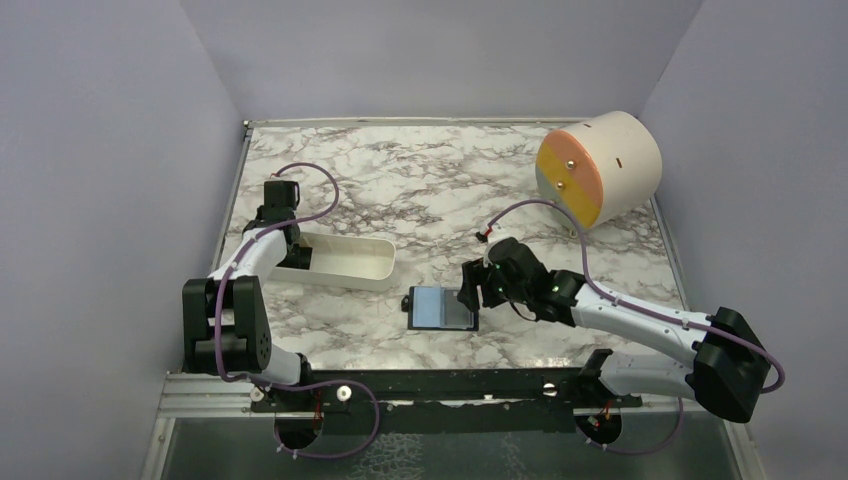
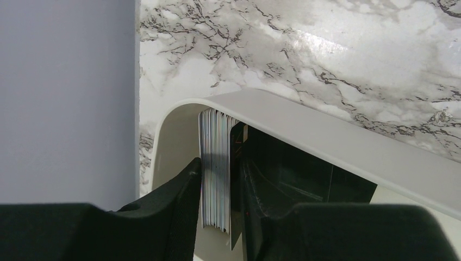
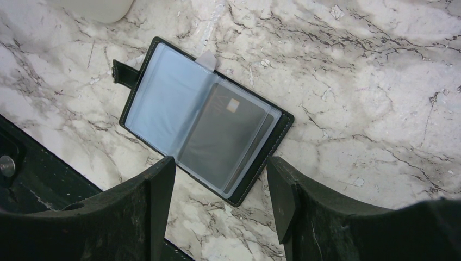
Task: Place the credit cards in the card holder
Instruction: Pick up the credit card from the storage box.
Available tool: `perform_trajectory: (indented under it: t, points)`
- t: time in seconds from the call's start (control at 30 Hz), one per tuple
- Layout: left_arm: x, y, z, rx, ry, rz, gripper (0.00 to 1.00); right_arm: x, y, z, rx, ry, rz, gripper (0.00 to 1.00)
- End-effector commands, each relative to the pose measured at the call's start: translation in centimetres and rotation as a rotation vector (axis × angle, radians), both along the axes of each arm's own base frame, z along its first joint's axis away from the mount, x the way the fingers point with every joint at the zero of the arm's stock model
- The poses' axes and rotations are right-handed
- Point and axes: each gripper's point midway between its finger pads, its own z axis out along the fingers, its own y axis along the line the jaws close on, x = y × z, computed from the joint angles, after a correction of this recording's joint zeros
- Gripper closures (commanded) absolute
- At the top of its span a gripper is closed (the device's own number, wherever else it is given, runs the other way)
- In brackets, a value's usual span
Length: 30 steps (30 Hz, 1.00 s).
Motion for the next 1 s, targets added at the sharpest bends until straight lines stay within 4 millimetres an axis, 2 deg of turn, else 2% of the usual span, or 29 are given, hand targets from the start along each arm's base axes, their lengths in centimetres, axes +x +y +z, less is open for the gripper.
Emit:
perform_trajectory:
  t: [0.0,0.2,0.43,0.57,0.77,0.97]
  points:
    - [0.7,0.5,2.2,0.026,-0.055,0.013,0.74,0.3,0.2,0.4,0.020,-0.025,0.008,0.37]
    - [0.7,0.4,2.3,0.025,-0.053,0.010,0.75,0.3,0.2,0.5,0.020,-0.029,0.007,0.37]
    - [0.5,0.5,2.3,0.036,-0.049,0.015,0.69,0.3,0.3,0.5,0.026,-0.026,0.010,0.37]
    - [0.5,0.4,2.2,0.031,-0.046,0.007,0.76,0.3,0.3,0.5,0.023,-0.025,0.011,0.37]
    - [0.5,0.3,1.6,0.023,-0.028,0.002,0.77,0.2,0.3,0.4,0.027,-0.024,0.014,0.37]
    - [0.3,0.4,0.9,0.032,-0.003,0.007,0.66,0.2,0.3,0.6,0.031,-0.027,0.014,0.37]
